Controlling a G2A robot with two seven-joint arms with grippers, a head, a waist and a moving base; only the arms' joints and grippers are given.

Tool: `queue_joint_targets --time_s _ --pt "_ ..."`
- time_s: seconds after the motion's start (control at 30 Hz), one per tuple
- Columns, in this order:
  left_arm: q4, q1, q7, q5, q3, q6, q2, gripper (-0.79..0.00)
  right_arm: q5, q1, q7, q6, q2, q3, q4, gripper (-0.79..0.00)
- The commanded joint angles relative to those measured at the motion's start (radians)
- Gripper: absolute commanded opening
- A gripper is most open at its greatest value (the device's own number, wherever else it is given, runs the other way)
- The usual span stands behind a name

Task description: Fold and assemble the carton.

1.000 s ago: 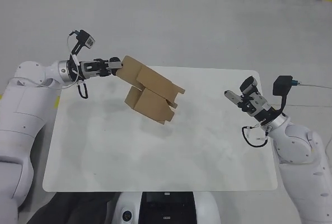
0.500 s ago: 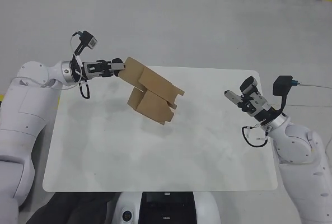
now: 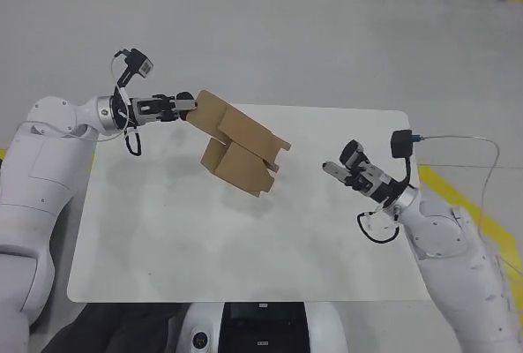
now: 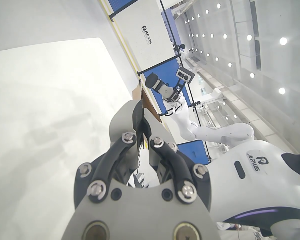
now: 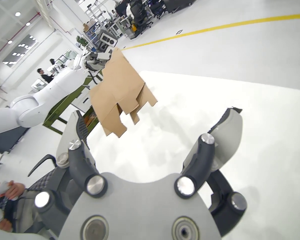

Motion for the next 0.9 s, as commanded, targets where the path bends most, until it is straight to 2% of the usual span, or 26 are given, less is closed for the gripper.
queue_joint_targets --time_s 0.0,0.33,0.87 --pt "0.0 0.0 0.0 0.0 0.0 0.0 0.0 -0.785 0.088 0.003 0.051 0.001 -0.003 -0.034 0.01 0.0" --pt "0.0 0.0 0.0 0.0 0.0 0.0 0.0 -0.785 0.479 0.049 0.218 0.092 -0.022 -0.16 0.076 0.0" --pt "0.0 0.0 0.0 0.0 0.0 0.0 0.0 -0.785 0.544 0.127 0.224 0.086 -0.071 -0.358 0.192 0.0"
